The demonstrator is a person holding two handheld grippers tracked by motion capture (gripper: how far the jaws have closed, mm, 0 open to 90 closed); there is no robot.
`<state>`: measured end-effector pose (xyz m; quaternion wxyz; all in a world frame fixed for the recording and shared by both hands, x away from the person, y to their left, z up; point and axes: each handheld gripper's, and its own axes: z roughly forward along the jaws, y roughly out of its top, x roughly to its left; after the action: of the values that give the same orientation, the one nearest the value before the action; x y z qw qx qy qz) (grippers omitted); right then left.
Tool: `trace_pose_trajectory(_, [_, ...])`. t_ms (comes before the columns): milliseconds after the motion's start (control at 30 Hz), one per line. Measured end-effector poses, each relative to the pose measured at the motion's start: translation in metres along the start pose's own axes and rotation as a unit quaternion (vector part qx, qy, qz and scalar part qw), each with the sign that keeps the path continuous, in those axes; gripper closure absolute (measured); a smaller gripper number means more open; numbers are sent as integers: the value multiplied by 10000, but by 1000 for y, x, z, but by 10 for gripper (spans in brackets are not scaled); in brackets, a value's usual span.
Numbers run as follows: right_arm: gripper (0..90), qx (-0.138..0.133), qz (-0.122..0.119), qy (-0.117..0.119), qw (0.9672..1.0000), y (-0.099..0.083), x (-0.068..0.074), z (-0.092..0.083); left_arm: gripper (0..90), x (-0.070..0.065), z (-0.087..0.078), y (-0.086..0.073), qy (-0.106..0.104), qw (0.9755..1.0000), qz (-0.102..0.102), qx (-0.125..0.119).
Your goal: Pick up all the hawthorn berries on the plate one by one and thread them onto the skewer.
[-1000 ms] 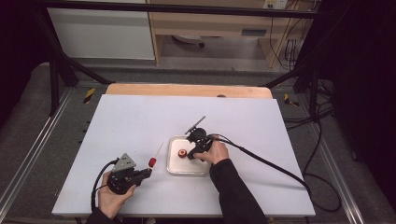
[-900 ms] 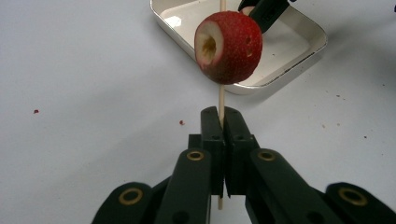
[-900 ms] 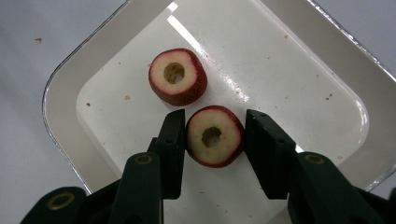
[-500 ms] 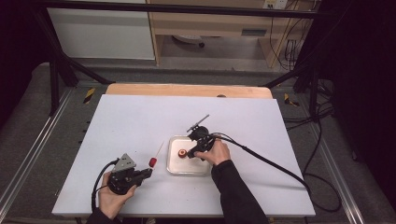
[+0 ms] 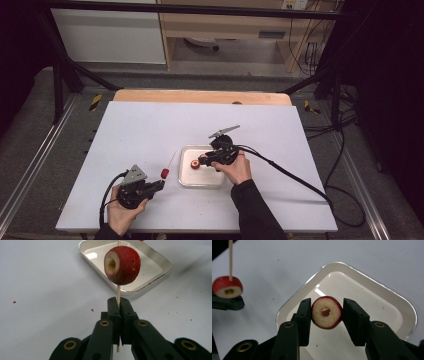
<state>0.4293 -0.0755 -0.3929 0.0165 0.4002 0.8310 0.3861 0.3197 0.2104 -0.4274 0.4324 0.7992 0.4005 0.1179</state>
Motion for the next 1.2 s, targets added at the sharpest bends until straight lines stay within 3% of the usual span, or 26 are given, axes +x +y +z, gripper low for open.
trace_pose_trajectory(200, [602, -741, 303, 180, 9966, -8, -2, -7, 884, -3, 1, 1, 0, 10000, 1, -11])
trace_pose_trajectory(367, [602, -1330, 564, 369, 9888, -14, -3, -16, 884, -6, 3, 1, -13, 10000, -7, -25])
trace_pose_trajectory(467, [602, -1549, 639, 497, 9846, -19, -4, -20, 884, -9, 3, 2, -35, 10000, -10, -47])
trace_pose_trajectory(667, [602, -2006, 848, 661, 9738, -25, -2, -23, 884, -17, 6, 3, -105, 9999, 12, -71])
trace_pose_trajectory(1067, [602, -2854, 1156, 877, 9474, -28, 7, -21, 884, -34, 13, 10, -203, 9997, -112, -78])
trace_pose_trajectory(1200, [602, -3021, 1223, 909, 9410, -27, 7, -21, 884, -40, 16, 14, -227, 9996, -138, -69])
